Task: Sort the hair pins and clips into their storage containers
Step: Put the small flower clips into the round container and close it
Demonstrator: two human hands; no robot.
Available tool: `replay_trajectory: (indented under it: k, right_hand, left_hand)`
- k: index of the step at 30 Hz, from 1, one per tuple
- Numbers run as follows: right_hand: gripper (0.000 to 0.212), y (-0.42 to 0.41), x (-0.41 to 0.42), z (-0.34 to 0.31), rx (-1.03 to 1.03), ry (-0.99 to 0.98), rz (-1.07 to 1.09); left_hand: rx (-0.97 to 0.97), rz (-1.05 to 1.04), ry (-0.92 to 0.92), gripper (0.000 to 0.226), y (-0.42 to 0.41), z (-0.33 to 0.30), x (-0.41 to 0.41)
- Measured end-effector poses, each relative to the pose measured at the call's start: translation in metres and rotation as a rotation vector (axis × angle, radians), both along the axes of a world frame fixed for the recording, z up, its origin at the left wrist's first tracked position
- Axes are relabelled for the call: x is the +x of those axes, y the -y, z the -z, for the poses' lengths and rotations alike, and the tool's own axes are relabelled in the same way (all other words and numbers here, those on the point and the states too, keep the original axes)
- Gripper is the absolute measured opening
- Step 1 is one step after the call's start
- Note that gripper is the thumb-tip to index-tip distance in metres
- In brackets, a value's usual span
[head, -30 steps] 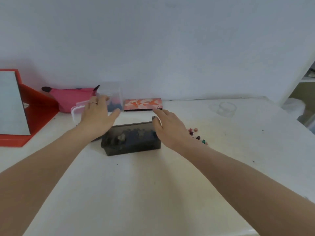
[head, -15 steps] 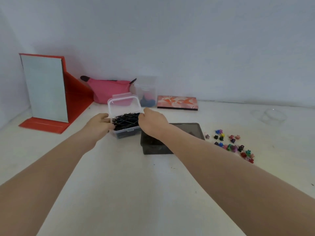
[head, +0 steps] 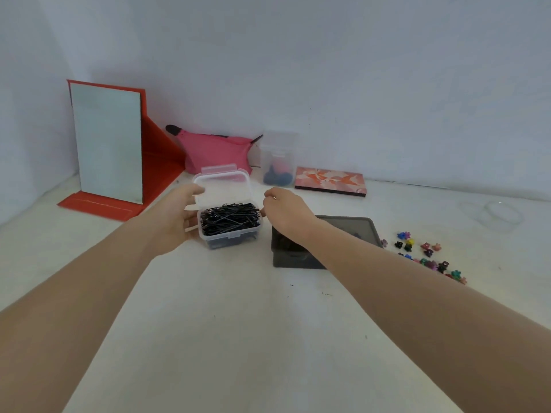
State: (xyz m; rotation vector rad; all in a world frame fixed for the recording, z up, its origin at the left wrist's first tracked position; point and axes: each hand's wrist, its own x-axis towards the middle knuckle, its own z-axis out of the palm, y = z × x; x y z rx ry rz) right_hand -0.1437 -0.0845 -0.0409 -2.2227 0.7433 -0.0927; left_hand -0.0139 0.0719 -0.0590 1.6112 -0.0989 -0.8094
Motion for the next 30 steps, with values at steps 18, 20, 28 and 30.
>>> replay_trajectory:
  k: [18,20,28,30]
  right_hand:
    - [0.041,-0.005,-0.012,0.013,-0.273,-0.09,-0.103]
    - [0.039,-0.006,-0.013,0.016,-0.347,-0.106,-0.119]
    - [0.015,-0.01,-0.014,0.033,-0.605,-0.041,-0.202]
    - [0.018,-0.009,-0.014,0.037,-0.641,-0.022,-0.221]
  left_hand:
    - [-0.058,-0.017,0.094,0.046,0.004,-0.008,-0.011]
    - [-0.053,-0.034,0.09,0.048,0.005,-0.007,-0.011]
    - [-0.032,-0.024,0.094,0.049,0.006,-0.003,-0.01]
    - [-0.026,-0.011,0.102,0.05,0.005,-0.003,-0.01]
